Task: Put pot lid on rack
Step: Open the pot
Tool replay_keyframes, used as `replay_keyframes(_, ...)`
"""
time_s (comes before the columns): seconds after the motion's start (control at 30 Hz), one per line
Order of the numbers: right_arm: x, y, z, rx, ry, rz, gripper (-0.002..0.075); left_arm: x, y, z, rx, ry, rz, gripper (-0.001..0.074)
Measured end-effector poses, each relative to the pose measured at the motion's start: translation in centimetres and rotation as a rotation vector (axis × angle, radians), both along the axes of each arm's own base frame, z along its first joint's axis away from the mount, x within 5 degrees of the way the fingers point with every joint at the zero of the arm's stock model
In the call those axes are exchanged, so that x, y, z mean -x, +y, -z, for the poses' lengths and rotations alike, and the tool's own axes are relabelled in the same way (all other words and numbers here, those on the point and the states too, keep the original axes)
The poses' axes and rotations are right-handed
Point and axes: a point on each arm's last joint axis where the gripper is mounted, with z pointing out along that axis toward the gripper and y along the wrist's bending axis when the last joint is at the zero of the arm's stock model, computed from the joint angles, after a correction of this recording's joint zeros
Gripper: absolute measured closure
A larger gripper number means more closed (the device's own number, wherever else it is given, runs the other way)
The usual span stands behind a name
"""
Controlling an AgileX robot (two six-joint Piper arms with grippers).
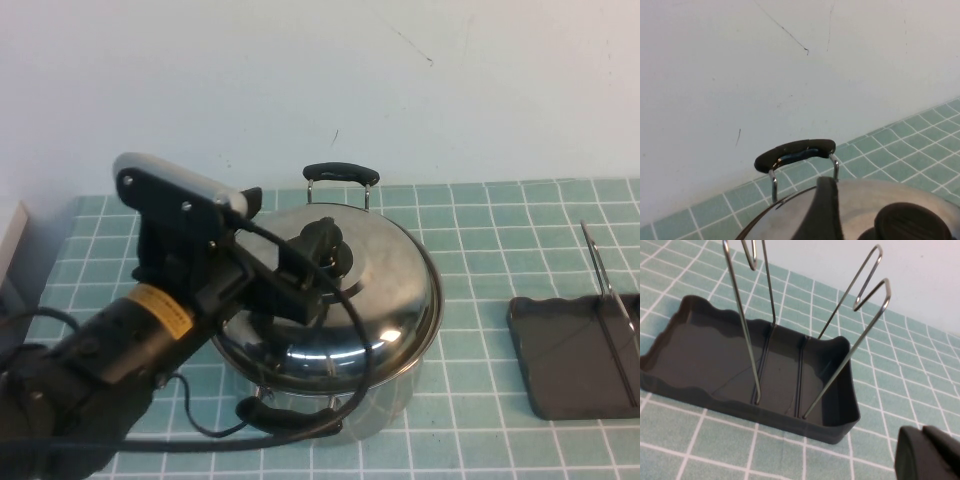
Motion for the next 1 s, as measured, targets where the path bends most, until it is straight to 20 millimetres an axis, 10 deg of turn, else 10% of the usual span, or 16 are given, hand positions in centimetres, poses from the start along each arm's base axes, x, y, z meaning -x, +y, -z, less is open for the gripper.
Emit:
replay_keyframes(0.37, 0.0, 0.0, 0.0, 0.0, 0.0, 0.0, 0.0729, -3.8, -2.7, 2.8, -0.046, 0.04, 0.02, 0.0169)
replay_keyframes(0.6, 0.0, 0.0, 0.0, 0.0, 0.0, 0.0, 0.0729, -3.9, -2.9, 3.5, -0.058, 0.054, 0.026, 0.0419)
replay_keyframes(1.0, 0.0, -0.2, 0.0, 0.07, 0.004, 0.005, 0.0729, -3.5, -2.6, 1.7, -0.004, 0.009, 0.015, 0.0418)
